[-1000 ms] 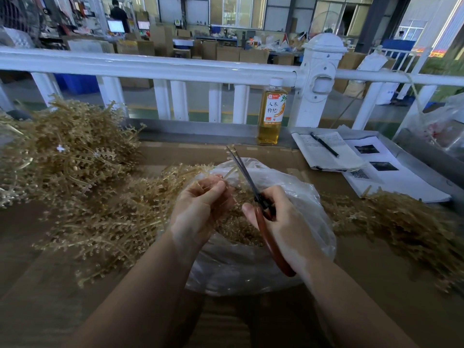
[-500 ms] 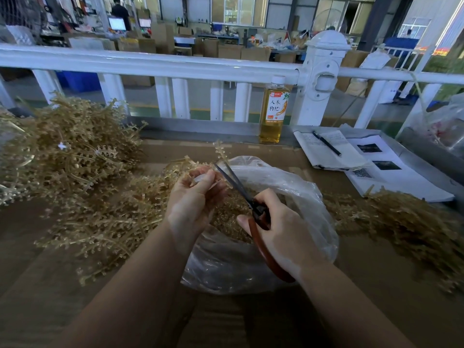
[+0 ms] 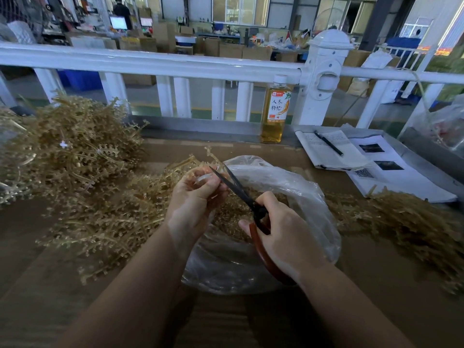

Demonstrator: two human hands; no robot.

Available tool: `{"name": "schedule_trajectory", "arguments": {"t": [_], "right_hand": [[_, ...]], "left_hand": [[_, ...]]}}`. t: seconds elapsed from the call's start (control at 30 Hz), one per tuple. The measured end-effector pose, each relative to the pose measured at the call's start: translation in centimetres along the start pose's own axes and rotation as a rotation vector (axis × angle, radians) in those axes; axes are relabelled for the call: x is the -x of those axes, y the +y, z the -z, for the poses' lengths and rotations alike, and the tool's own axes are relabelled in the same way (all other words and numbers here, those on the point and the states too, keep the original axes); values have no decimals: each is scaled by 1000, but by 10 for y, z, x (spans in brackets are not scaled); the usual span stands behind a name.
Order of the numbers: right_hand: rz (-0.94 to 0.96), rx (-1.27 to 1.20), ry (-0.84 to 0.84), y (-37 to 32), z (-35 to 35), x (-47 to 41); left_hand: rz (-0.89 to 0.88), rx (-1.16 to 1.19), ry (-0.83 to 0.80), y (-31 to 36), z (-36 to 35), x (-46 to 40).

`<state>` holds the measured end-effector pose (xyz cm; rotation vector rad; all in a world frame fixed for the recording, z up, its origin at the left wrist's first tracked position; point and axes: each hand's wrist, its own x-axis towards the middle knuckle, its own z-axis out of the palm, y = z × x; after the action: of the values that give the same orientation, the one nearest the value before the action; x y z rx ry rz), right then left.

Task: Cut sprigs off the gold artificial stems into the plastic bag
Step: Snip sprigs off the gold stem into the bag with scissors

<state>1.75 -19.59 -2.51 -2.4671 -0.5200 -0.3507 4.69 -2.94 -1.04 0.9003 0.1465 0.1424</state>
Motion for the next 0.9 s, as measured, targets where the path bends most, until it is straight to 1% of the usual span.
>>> {"name": "schedule_trajectory", "arguments": {"t": [0.23,0.63,0.7,0.8,0.83,0.9], "right_hand": [[56,38,41,-1,1,1],[-3,-61,20,-1,3,1],[-29,-92,32,-1,4,1],[-53,-110,50,-1,6,1],[-57,-109,52,-1,6,1],[-69,-120,58,-1,6,1]], "left_hand": [[-2,20,-3,-1,0,0],[-7,-43,-39,-2,-2,2],[20,-14,-50,-1,-2,1],[133,85,-153,4,-1,2],[147,99,-165,5,-1,3],[123,90,-114,4,-2,4]]}}
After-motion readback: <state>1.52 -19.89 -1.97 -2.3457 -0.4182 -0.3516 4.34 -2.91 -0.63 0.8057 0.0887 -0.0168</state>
